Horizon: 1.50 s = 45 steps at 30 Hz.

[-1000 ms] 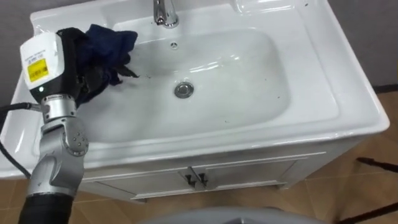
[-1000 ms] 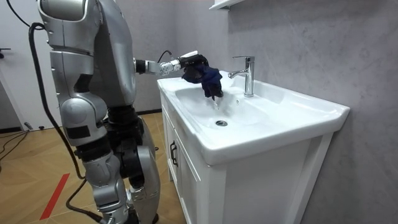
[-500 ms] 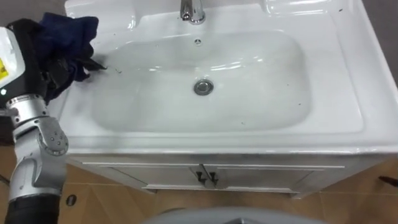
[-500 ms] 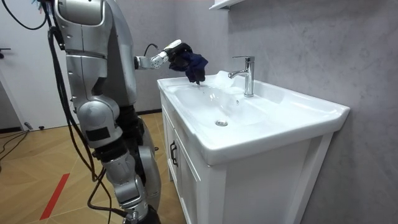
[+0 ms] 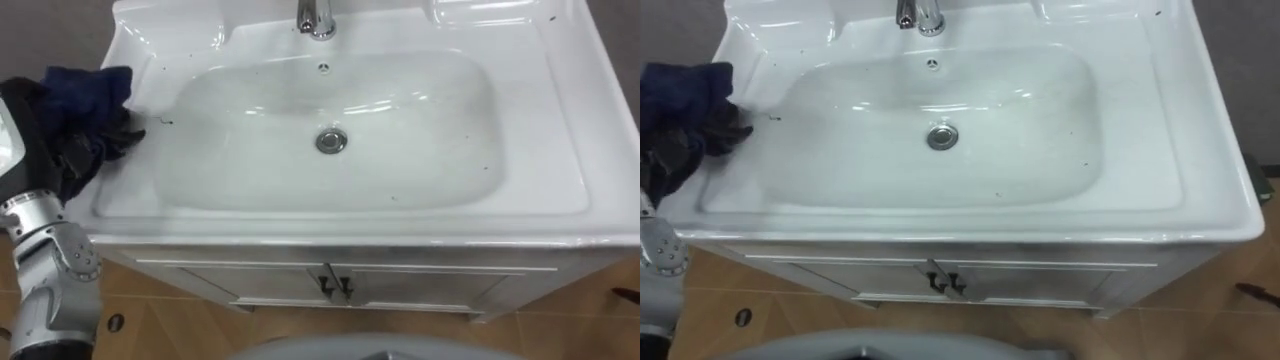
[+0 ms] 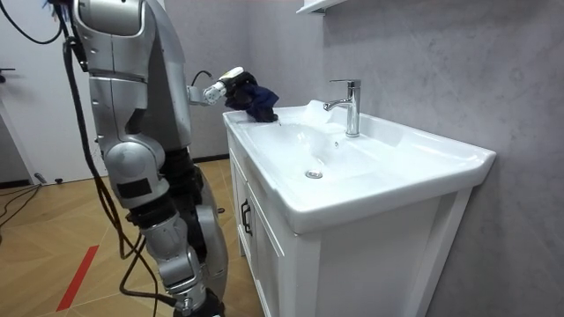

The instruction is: Wipe basin

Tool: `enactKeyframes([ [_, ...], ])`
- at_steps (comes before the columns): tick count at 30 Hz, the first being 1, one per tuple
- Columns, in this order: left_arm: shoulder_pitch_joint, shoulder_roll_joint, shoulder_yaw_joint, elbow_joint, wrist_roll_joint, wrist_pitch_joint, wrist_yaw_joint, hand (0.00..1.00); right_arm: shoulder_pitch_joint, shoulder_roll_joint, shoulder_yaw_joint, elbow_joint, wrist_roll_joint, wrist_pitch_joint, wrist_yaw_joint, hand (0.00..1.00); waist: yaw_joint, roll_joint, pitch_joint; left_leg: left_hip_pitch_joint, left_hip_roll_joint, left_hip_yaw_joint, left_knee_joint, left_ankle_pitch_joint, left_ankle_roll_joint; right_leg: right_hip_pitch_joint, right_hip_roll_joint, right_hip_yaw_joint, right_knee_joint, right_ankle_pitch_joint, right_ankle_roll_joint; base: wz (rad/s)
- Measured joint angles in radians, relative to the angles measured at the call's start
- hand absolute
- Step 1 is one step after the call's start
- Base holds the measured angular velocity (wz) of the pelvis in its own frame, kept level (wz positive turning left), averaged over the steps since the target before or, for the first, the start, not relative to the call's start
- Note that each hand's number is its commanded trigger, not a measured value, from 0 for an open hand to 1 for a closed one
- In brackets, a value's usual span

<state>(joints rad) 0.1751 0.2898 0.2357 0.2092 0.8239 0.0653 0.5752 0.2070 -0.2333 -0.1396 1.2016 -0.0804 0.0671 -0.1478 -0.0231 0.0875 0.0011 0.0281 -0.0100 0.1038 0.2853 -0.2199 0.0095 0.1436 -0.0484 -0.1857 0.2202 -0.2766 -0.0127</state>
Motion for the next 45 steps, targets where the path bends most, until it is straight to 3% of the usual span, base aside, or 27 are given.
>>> enactKeyframes([
  [7, 0.011, 0.000, -0.002, 0.000, -0.001, 0.000, -0.029, 1.00, 0.004, 0.001, -0.002, -0.001, -0.006, 0.000, 0.030, 0.00, -0.010, -0.009, 0.0003, 0.000, -0.003, -0.003, 0.000, 0.000, 0.000, 0.004, -0.002, -0.006, -0.001, -0.001, 0.002, 0.02],
  [8, 0.014, -0.001, -0.003, 0.000, -0.001, 0.001, -0.032, 0.91, 0.006, 0.001, -0.002, -0.002, -0.005, 0.000, 0.030, 0.00, -0.012, -0.009, 0.0003, 0.000, -0.003, -0.004, 0.000, 0.000, 0.000, 0.004, -0.002, -0.007, -0.001, -0.001, 0.002, 0.00],
  [11, 0.017, -0.002, -0.016, 0.036, -0.004, 0.005, -0.038, 0.07, 0.010, 0.001, 0.002, -0.005, 0.001, 0.011, 0.031, 0.00, -0.017, -0.009, 0.0001, 0.000, -0.003, -0.003, 0.000, 0.000, 0.000, 0.004, -0.002, -0.005, -0.001, -0.001, 0.002, 0.00],
  [12, 0.017, -0.002, -0.030, 0.061, -0.004, 0.014, -0.038, 0.00, 0.011, 0.001, 0.003, -0.005, 0.002, 0.020, 0.032, 0.00, -0.023, -0.009, 0.0001, 0.000, -0.003, -0.003, 0.000, 0.000, 0.000, 0.005, -0.001, -0.005, -0.001, -0.001, 0.002, 0.00],
  [16, 0.017, -0.003, -0.061, 0.135, -0.007, 0.020, -0.040, 0.00, 0.012, 0.001, 0.003, -0.005, -0.001, 0.031, 0.039, 0.00, -0.028, -0.014, -0.0011, 0.001, -0.003, -0.001, 0.000, 0.000, 0.000, 0.004, -0.001, -0.002, -0.002, -0.001, 0.002, 0.00],
  [22, 0.017, -0.003, -0.061, 0.136, -0.007, 0.022, -0.039, 0.00, 0.013, 0.000, 0.002, -0.014, -0.004, 0.046, 0.041, 0.00, -0.027, -0.015, -0.0046, 0.005, -0.003, 0.000, 0.000, 0.000, 0.000, 0.006, -0.001, 0.000, 0.000, -0.001, 0.002, 0.00],
  [39, 0.017, -0.003, -0.061, 0.135, -0.008, 0.016, -0.037, 0.00, 0.009, 0.000, 0.000, -0.038, -0.002, 0.042, 0.035, 0.00, -0.029, -0.012, -0.0044, 0.015, -0.003, -0.002, 0.000, 0.000, 0.000, 0.020, -0.001, -0.001, -0.004, -0.001, 0.002, 0.00],
  [45, 0.013, -0.003, -0.044, 0.077, -0.007, 0.011, -0.038, 0.00, 0.015, 0.003, 0.000, -0.034, 0.000, 0.034, 0.035, 0.00, -0.035, -0.011, -0.0046, 0.009, -0.004, -0.007, 0.002, 0.000, 0.000, 0.021, -0.001, -0.008, -0.011, -0.001, 0.002, 0.02],
])
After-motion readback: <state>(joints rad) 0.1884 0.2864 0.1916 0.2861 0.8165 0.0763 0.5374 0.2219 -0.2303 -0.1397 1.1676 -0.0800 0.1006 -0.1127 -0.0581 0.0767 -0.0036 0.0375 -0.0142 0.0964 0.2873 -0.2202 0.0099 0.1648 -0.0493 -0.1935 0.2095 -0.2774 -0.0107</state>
